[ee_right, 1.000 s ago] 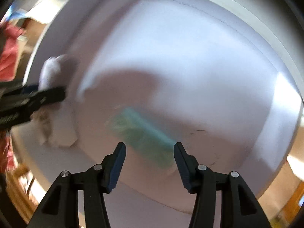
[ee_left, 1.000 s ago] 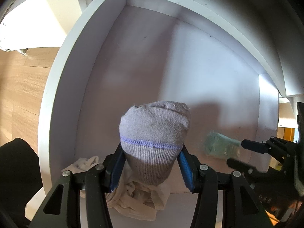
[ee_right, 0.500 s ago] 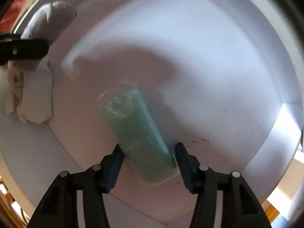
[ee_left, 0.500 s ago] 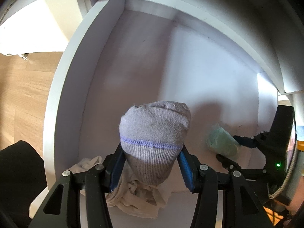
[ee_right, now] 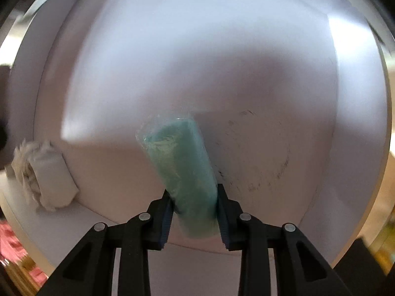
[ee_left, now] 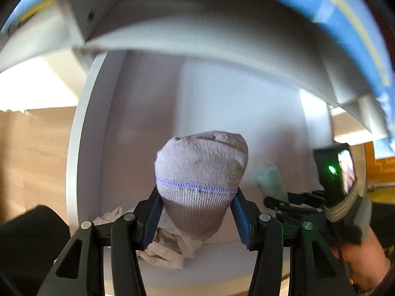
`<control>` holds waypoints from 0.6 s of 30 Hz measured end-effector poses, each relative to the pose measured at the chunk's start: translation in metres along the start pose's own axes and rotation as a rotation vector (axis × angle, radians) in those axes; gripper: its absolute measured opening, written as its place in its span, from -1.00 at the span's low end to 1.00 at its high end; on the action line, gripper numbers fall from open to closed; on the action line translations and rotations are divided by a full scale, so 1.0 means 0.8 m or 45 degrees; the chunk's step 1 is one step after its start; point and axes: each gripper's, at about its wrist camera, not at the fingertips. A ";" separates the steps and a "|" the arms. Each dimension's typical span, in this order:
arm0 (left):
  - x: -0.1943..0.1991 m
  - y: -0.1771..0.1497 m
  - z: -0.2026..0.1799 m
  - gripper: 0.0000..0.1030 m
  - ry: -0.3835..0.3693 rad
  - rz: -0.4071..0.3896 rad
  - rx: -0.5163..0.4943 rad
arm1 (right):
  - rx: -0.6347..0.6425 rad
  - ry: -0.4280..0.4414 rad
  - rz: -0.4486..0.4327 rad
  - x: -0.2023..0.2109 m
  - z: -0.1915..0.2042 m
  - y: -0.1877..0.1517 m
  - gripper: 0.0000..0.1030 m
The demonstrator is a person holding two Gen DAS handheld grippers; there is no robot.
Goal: Organize soft objects
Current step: 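Grasp the mint-green bagged towel with the right gripper while the left carries the grey sock toward the box, then lower the grey rolled sock into the box and open the left gripper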
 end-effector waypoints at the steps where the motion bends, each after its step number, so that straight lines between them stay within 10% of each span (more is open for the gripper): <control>1: 0.008 -0.002 -0.007 0.04 -0.005 -0.015 -0.035 | -0.025 0.009 0.000 0.001 -0.014 0.000 -0.40; 18: 0.186 0.014 -0.054 0.04 -0.150 -0.266 -0.266 | -0.129 0.034 -0.001 0.008 -0.046 -0.013 -0.39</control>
Point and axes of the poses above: each gripper's, at about its wrist camera, not at the fingertips, and x roughly against the way its jaws point, z to its left, y to its top, and after that the axes turned 2 degrees about x, right-handed
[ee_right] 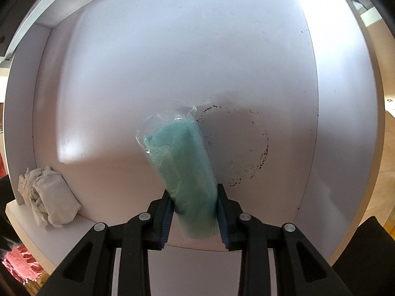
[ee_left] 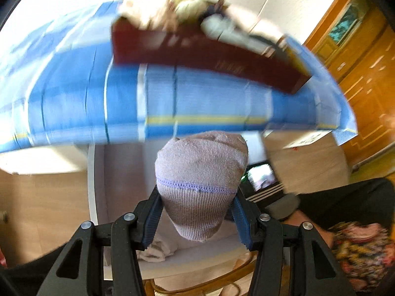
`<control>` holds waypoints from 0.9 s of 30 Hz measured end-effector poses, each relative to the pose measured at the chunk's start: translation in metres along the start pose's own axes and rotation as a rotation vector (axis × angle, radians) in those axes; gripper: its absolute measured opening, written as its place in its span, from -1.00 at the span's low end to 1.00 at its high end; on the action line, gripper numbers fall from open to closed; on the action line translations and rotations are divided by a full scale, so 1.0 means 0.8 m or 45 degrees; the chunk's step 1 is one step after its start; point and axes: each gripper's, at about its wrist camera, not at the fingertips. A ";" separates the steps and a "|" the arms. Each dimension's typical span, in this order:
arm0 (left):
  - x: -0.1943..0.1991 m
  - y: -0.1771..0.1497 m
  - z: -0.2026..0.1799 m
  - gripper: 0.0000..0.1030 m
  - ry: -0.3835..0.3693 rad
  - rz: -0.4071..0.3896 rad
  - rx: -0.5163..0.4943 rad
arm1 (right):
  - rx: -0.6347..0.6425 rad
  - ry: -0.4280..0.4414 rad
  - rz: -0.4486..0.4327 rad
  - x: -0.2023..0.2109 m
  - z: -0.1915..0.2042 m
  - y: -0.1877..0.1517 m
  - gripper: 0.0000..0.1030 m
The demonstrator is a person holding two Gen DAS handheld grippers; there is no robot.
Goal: Organize soft objects
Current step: 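Lower the grey rolled sock into the box and open the left gripper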
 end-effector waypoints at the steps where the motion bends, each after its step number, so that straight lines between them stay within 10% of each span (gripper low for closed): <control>1: 0.012 0.010 -0.005 0.04 -0.016 -0.019 -0.010 | -0.003 0.001 0.001 -0.001 0.000 0.000 -0.39; 12: 0.092 0.137 -0.045 0.04 -0.137 -0.176 -0.005 | -0.026 0.018 -0.002 -0.032 -0.003 -0.007 -0.39; 27: -0.006 0.245 -0.061 0.04 0.068 -0.109 0.036 | -0.125 0.109 -0.009 -0.026 -0.032 -0.009 -0.40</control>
Point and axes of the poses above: each gripper's, at about its wrist camera, not at the fingertips, and x roughly against the way its jaws point, z to its left, y to its top, and after that the axes turned 2 degrees about x, right-handed
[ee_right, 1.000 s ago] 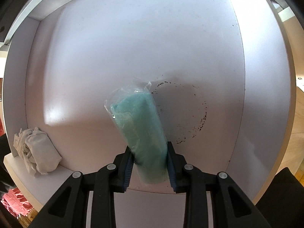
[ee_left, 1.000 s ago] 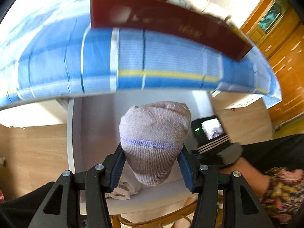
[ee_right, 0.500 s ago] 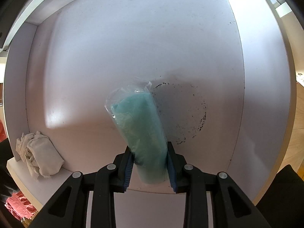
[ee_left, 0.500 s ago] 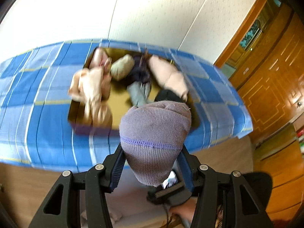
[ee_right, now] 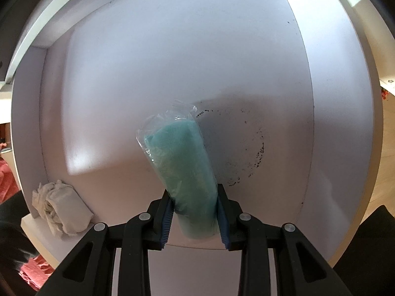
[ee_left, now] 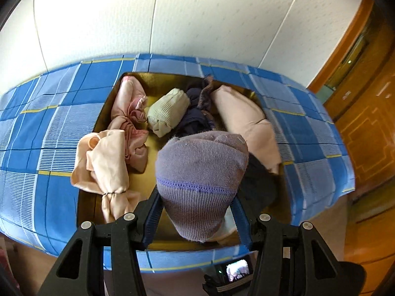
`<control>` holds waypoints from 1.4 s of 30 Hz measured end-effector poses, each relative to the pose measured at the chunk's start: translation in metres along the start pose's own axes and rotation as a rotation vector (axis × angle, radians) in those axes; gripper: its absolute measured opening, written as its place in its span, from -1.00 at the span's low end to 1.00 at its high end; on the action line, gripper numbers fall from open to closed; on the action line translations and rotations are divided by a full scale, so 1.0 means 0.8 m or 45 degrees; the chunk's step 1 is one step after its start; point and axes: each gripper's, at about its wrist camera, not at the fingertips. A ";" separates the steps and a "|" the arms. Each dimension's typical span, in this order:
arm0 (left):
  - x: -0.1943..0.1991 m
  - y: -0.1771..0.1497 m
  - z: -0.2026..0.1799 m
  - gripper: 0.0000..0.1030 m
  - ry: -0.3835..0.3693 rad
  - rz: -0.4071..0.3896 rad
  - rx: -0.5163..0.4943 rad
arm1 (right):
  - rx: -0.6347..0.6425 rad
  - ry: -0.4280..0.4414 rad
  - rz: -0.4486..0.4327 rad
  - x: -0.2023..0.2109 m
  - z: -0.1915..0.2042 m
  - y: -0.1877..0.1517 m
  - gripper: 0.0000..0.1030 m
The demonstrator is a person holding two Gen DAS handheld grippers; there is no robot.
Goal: Organize soft objects
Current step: 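Lower the grey rolled sock into the box and open the left gripper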
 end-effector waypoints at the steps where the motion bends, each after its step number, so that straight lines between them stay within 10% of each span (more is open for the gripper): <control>1: -0.008 0.003 0.001 0.04 0.016 0.007 0.009 | -0.004 0.008 0.003 0.000 -0.002 0.000 -0.40; 26: -0.107 0.043 0.045 0.10 0.193 0.187 0.138 | -0.070 0.090 -0.005 0.001 -0.046 -0.001 -0.40; 32: -0.091 0.038 0.039 0.44 0.151 0.122 0.113 | -0.074 0.090 -0.006 -0.001 -0.051 -0.004 -0.40; 42: -0.037 0.021 0.030 0.47 0.229 -0.029 0.008 | -0.071 0.078 -0.012 0.000 -0.047 -0.005 -0.40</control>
Point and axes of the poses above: each gripper's, at about its wrist camera, not at the fingertips, and x roughly against the way its jaws point, z to its left, y to its top, and after that the axes turned 2 degrees about x, right-handed
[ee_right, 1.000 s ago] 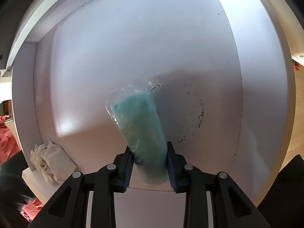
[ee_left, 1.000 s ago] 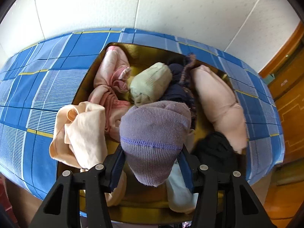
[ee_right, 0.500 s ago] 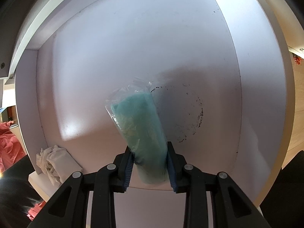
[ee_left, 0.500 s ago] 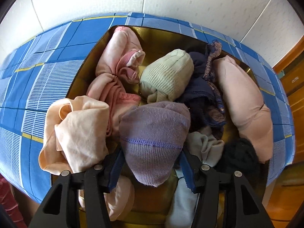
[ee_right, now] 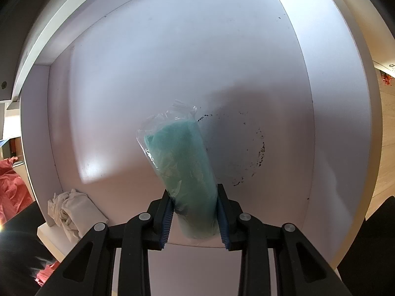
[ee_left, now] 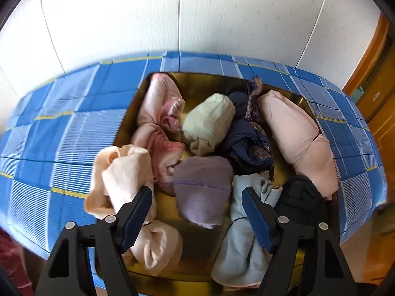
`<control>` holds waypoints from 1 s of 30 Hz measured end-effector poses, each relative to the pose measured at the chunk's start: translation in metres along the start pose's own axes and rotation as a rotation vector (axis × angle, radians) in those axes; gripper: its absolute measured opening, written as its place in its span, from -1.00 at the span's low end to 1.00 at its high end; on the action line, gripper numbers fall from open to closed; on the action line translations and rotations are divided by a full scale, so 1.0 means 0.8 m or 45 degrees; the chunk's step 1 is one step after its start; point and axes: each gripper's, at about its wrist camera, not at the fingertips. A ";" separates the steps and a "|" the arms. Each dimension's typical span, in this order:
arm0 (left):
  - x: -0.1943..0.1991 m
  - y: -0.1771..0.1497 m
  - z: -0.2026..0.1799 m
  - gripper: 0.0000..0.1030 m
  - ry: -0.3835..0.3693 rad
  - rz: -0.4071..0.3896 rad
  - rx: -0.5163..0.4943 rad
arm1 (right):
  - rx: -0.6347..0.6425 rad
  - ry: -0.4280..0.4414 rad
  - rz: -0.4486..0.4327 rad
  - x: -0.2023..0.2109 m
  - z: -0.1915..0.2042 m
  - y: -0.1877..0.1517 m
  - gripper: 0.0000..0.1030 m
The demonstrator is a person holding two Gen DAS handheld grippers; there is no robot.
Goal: Organize soft objects
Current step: 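Lower the grey rolled sock into the box and open the left gripper, then move the left gripper back to the shelf toward the white cloth bundle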
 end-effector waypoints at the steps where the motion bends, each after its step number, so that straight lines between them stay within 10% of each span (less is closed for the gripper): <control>1: 0.004 -0.002 0.001 0.47 0.004 -0.009 -0.001 | 0.001 -0.001 0.000 0.000 0.001 0.000 -0.39; 30: 0.092 -0.081 0.038 0.50 0.110 -0.192 -0.034 | 0.039 -0.037 -0.015 0.000 0.016 -0.005 -0.40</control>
Point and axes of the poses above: each gripper's, at about its wrist camera, not at the fingertips, and x roughly against the way its jaws point, z to its left, y to its top, and after that the axes turned 2 degrees about x, right-handed
